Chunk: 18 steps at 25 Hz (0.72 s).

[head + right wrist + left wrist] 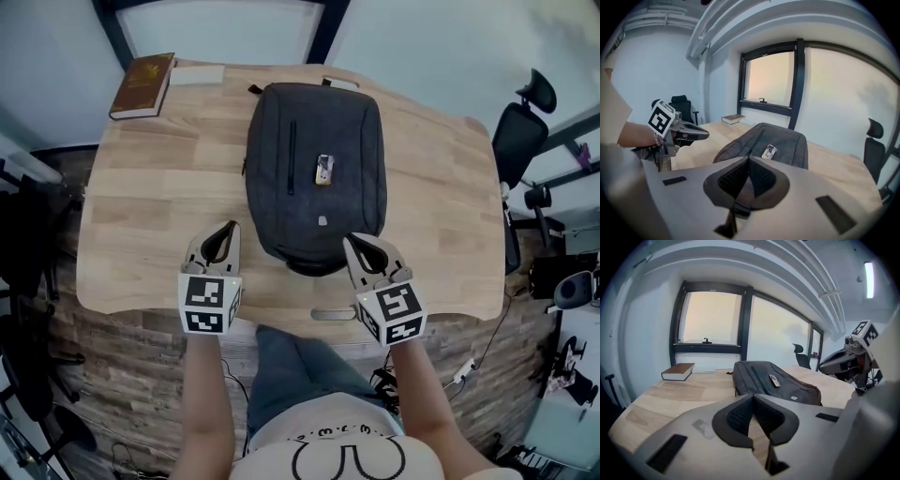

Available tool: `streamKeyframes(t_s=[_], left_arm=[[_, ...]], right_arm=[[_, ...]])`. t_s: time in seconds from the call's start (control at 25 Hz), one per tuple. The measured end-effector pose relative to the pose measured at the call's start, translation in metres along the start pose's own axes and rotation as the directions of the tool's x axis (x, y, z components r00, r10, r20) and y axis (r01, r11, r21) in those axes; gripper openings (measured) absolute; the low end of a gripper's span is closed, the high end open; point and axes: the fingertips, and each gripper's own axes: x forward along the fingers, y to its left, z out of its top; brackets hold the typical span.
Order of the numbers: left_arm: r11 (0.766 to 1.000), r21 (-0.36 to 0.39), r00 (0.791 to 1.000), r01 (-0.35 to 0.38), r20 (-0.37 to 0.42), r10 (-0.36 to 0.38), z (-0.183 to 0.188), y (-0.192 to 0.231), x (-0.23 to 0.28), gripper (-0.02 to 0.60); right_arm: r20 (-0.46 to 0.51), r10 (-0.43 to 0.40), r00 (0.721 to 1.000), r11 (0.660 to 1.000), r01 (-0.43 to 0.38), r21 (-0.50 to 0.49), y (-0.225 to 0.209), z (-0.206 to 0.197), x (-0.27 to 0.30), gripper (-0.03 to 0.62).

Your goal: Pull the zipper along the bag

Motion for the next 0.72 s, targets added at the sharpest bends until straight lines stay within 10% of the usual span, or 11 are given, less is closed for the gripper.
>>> streamKeyframes(t_s=[0.72], left_arm=[[0.993, 0.039, 0.971, -0.109, 0.219, 0.097, 0.066, -0.076, -0.107, 0.017]], right_arm=[[0.265, -0.190, 0.945, 0.980, 0.168, 0.105, -0.015, 0.022, -0.124, 0.051]])
